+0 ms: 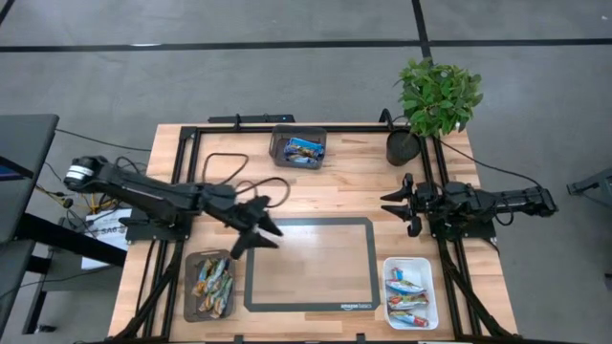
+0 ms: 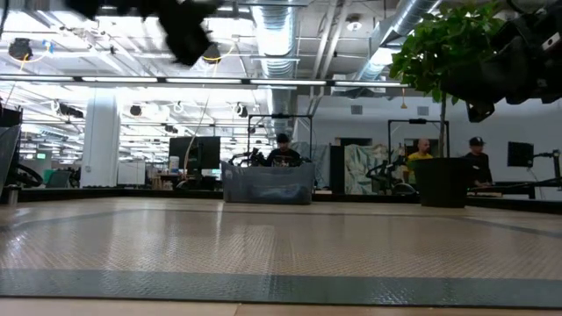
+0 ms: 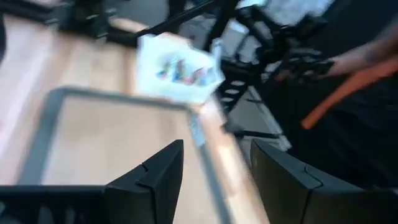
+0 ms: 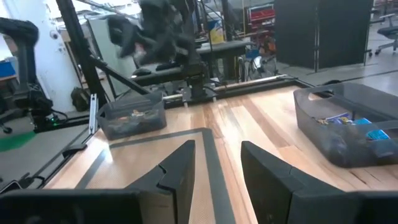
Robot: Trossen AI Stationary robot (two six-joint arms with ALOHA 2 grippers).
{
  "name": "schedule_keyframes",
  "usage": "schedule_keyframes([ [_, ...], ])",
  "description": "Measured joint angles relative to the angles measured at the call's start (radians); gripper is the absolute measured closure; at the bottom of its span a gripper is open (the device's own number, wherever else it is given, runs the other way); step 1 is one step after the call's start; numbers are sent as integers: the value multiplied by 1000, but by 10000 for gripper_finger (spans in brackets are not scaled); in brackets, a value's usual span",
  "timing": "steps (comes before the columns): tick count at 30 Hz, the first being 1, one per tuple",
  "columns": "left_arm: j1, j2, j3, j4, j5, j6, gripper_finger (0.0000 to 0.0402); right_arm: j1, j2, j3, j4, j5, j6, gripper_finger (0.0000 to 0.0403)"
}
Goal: Pick and place Granola Bars by type
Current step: Return to Home Position
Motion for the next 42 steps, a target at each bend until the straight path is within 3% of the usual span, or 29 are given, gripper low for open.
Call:
schedule_keyframes([
  [5,-2,-256,-267,20,-92,-14,223,0,0,0,0,0,1,281],
  [12,-3,-667,-540,17,-120,28,223,0,0,0,-1,0,1,281],
  [19,-4,-997,-643,-86,-44,114,223,0,0,0,-1,0,1,281],
  [23,-4,-1140,-668,-131,-99,188,223,0,0,0,-1,1,1,281],
  [35,-2,-1152,-667,-171,-406,263,223,0,0,-1,9,3,1,281],
  [42,-2,-1152,-667,-172,-396,177,223,0,0,-1,10,5,1,281],
])
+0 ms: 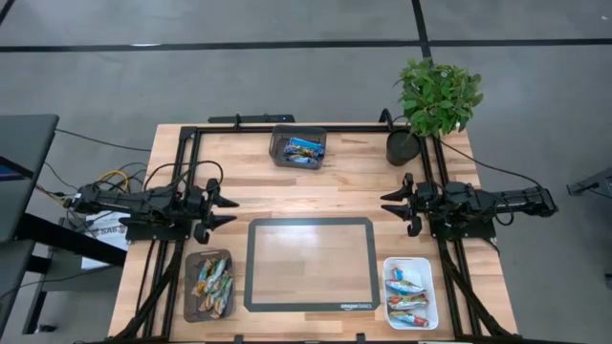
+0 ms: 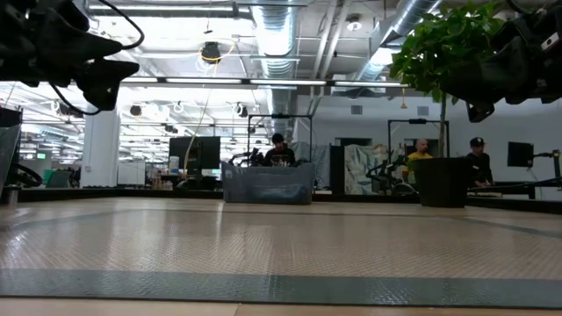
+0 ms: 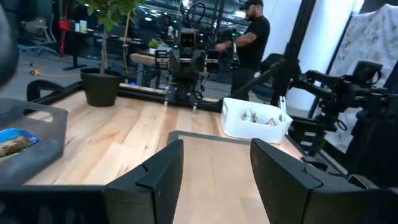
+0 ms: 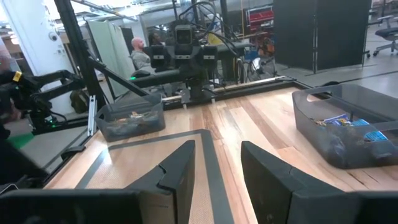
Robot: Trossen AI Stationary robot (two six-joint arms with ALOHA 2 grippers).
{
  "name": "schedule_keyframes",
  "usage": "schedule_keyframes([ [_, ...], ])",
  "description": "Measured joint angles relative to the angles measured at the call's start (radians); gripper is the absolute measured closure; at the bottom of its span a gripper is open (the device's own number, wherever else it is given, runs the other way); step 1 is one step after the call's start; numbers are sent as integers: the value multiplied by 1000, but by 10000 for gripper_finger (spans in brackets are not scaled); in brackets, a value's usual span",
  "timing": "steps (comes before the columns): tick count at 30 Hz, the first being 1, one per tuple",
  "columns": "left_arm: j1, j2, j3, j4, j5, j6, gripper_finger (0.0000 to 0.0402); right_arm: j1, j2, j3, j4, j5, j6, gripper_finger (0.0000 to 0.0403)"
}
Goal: Pick and place Granola Bars by type
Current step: Return to Home Position
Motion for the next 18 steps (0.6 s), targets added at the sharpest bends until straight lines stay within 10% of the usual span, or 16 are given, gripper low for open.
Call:
schedule_keyframes([
  [18,0,0,0,-3,7,20,223,0,0,-1,2,0,0,281],
])
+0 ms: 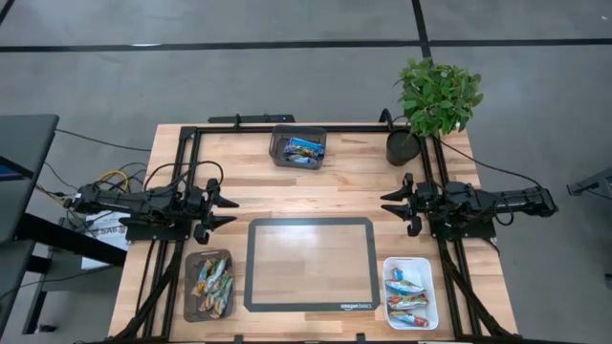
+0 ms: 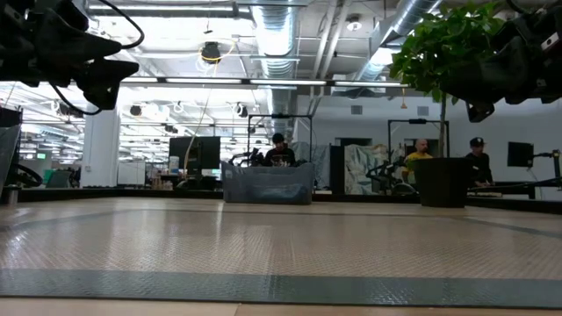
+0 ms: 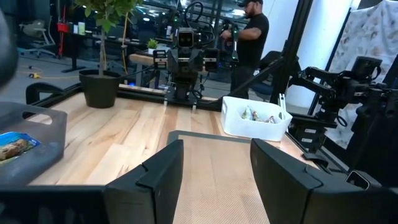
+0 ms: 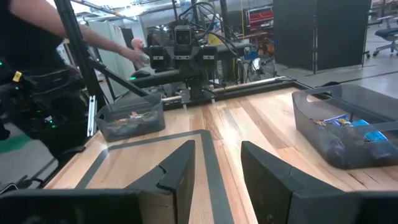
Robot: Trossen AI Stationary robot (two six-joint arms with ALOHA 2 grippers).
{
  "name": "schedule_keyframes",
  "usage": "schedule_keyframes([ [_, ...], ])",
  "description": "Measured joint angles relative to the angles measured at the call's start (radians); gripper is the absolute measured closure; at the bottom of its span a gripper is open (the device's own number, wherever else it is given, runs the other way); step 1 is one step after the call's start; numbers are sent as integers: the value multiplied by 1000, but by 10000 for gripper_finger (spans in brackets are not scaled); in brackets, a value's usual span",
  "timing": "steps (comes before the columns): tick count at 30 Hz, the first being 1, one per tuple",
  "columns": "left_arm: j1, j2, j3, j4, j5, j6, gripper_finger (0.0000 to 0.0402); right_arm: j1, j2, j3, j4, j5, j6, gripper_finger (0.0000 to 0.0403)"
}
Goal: Pick and place Granola Bars by type
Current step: Return to Home Position
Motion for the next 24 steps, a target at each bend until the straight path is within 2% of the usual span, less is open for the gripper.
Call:
schedule_keyframes([
  [24,0,0,0,-1,0,-5,223,0,0,0,0,0,0,281],
])
